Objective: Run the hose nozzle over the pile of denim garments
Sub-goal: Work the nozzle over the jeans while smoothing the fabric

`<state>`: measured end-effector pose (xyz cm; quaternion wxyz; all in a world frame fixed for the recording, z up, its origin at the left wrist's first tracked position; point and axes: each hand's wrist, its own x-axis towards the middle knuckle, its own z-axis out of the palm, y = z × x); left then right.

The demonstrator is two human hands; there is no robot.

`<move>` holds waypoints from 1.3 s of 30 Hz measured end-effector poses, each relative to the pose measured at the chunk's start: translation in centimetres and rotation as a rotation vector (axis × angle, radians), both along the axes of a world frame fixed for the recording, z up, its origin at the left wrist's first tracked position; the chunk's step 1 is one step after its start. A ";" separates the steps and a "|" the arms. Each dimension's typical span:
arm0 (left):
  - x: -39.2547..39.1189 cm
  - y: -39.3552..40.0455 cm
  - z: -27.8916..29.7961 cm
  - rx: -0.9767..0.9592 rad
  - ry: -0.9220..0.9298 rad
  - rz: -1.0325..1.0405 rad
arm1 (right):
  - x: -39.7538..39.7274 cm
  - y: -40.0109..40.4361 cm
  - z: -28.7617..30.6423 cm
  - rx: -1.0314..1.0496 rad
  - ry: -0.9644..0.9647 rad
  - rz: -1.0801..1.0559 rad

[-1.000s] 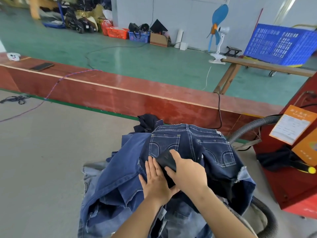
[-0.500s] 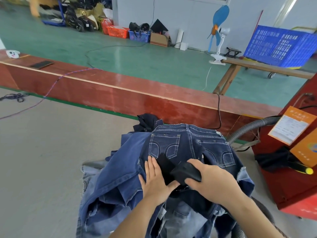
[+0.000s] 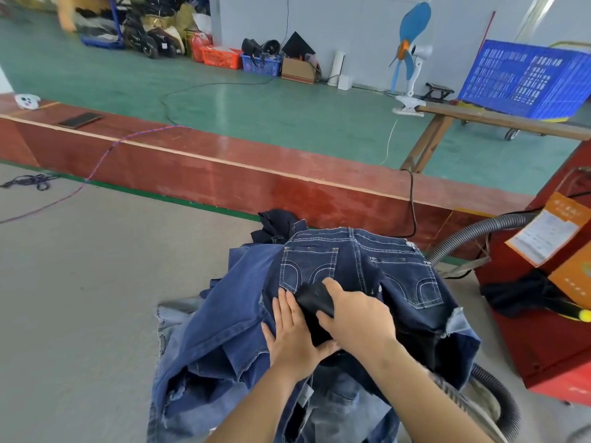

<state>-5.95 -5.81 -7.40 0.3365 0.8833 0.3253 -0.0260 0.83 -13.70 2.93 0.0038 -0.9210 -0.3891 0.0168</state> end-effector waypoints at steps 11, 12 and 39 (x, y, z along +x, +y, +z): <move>-0.1 0.2 0.1 -0.022 0.016 -0.029 | 2.8 -3.8 5.4 0.319 0.184 -0.099; -0.1 0.2 0.1 -0.020 0.022 -0.031 | 2.6 -4.9 5.5 0.285 0.216 -0.101; -0.3 1.2 3.6 -0.319 -0.488 0.894 | 4.3 -4.7 6.9 0.571 0.174 -0.271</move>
